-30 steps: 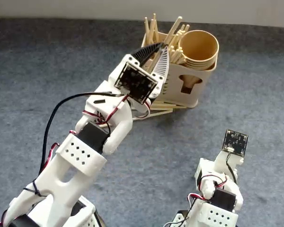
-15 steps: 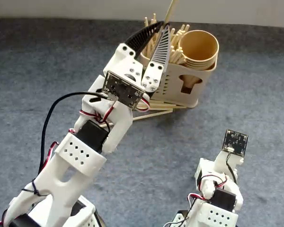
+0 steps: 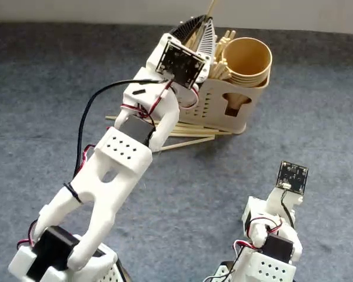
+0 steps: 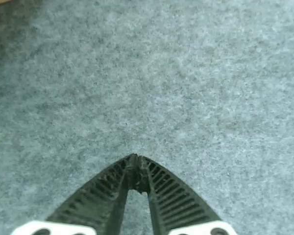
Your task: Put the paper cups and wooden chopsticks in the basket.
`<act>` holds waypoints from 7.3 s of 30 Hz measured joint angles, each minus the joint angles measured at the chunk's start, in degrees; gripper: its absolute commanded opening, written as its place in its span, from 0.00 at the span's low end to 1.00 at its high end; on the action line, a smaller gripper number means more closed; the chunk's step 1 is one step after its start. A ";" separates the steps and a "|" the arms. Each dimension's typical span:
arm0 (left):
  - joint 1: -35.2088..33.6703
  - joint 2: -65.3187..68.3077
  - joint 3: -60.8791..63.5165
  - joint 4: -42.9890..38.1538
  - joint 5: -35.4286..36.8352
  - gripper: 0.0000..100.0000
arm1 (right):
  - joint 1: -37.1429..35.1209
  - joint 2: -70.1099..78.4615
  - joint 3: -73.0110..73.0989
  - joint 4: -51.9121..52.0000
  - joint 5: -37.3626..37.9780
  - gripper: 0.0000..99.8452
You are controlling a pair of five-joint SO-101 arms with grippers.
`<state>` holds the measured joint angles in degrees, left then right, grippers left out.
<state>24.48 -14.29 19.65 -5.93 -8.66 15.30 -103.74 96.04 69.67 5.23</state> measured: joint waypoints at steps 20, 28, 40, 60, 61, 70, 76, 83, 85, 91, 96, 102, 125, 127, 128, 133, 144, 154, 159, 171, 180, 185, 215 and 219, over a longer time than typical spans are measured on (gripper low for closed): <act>0.18 0.00 -13.80 39.03 0.00 0.11 | 0.00 0.00 0.00 0.00 0.00 0.01; 0.09 0.00 -14.86 52.66 0.00 0.11 | 0.00 0.00 0.00 0.00 0.00 0.01; 2.37 0.26 -14.68 74.73 0.00 0.11 | 0.00 0.00 0.00 0.00 0.00 0.01; -18.46 -22.51 13.63 74.73 -3.08 0.03 | 0.00 0.00 0.00 0.00 0.00 0.01; -19.69 -25.05 16.44 73.32 -3.08 0.03 | 0.00 0.00 0.00 0.00 0.00 0.01; -30.95 -41.58 35.34 66.46 -3.08 0.03 | 0.00 0.00 0.00 0.00 0.00 0.01; -34.64 -47.47 41.76 66.46 -3.08 0.03 | 0.00 0.00 0.00 0.00 0.00 0.01; -35.43 -56.44 50.11 66.46 -3.08 0.03 | 0.00 0.00 0.00 0.00 0.00 0.01; -37.27 -60.22 53.27 66.46 -3.08 0.03 | 0.00 0.00 0.00 0.00 0.00 0.01; -42.46 -73.58 64.53 66.46 -3.08 0.03 | 0.00 0.00 -0.44 -1.14 10.90 0.01; -46.24 -85.71 70.95 66.46 -3.08 0.03 | 0.00 -0.09 -4.22 -1.76 21.19 0.01; -46.68 -89.49 72.35 68.04 0.18 0.03 | 0.00 -0.18 -10.73 -1.76 21.98 0.01; -46.59 -89.32 76.40 64.18 1.23 0.03 | -37.10 46.68 -58.73 10.46 21.98 0.01; -46.59 -89.32 76.40 64.18 1.23 0.03 | -40.00 52.22 -61.45 10.46 21.98 0.05; -46.59 -89.32 76.40 64.18 1.23 0.03 | -41.41 54.95 -62.95 10.46 21.98 0.07; -46.59 -89.32 76.40 64.18 1.23 0.03 | -45.89 68.92 -70.59 10.46 21.98 0.11; -46.59 -89.32 76.40 64.18 1.23 0.02 | -53.54 92.75 -86.42 10.37 22.24 0.11; -46.59 -89.32 76.40 64.18 1.23 0.02 | -56.97 113.14 -98.02 4.13 25.93 0.11; -46.59 -89.32 76.40 64.18 1.23 0.02 | -57.58 122.29 -101.89 2.02 28.92 0.11; -46.59 -89.32 76.40 64.18 1.23 0.02 | -57.58 137.05 -113.05 1.41 29.19 0.11; -46.59 -89.32 76.40 64.18 1.23 0.02 | -55.74 144.18 -119.82 1.49 29.27 0.10; -46.59 -89.32 76.40 64.18 1.23 0.02 | -55.65 144.53 -120.18 1.49 29.27 0.00; -46.59 -89.32 76.40 64.18 1.23 0.02 | -53.54 112.97 -124.22 18.11 9.58 0.01; -46.59 -89.32 76.40 64.18 1.23 0.02 | -50.20 106.73 -124.22 11.43 8.62 0.01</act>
<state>-22.11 -103.60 96.04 58.24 -7.43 -34.90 2.99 -28.18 81.10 13.85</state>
